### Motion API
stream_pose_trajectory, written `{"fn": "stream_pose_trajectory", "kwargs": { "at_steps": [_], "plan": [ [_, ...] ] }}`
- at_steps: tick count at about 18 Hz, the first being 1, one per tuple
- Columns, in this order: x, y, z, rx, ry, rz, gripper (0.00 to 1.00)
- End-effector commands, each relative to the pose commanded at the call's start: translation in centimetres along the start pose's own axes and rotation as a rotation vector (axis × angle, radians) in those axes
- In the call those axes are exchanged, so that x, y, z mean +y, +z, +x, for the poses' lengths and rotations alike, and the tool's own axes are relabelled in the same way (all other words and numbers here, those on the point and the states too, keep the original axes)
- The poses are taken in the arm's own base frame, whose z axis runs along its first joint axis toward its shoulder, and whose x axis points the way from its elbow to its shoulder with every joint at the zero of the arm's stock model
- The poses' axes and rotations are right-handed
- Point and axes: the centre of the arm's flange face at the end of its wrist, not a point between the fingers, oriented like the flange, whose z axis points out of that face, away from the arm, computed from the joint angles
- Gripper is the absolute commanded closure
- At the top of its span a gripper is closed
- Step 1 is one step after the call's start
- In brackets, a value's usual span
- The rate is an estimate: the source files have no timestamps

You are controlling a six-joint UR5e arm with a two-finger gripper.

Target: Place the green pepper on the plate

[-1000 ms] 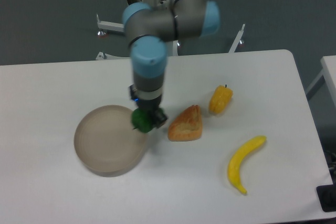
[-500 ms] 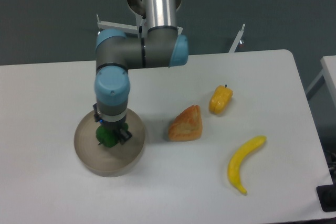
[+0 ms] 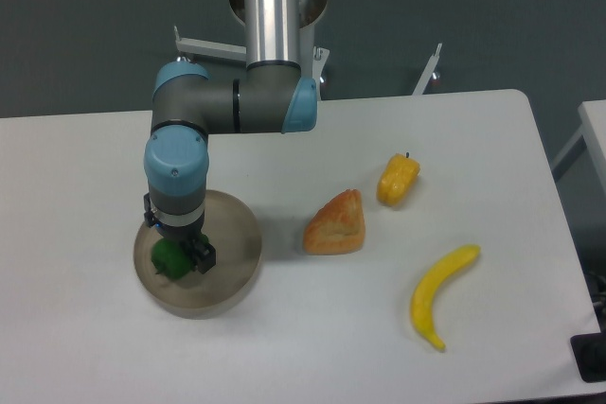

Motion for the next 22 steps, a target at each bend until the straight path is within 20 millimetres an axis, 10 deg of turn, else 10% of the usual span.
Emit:
{"fn": "stream_pose_trajectory", "kwargs": {
  "at_steps": [6,16,22],
  "plan": [
    [7.9,-9.9,-8.5,-0.225,-0.073,-0.051,0.00],
    [23.0,-13.7,-17.4,-0.202,-0.037,-0.123,0.00],
    [27.7,-13.4,-19.4,-0.158,0.097,-0.158,0.00]
  ]
}}
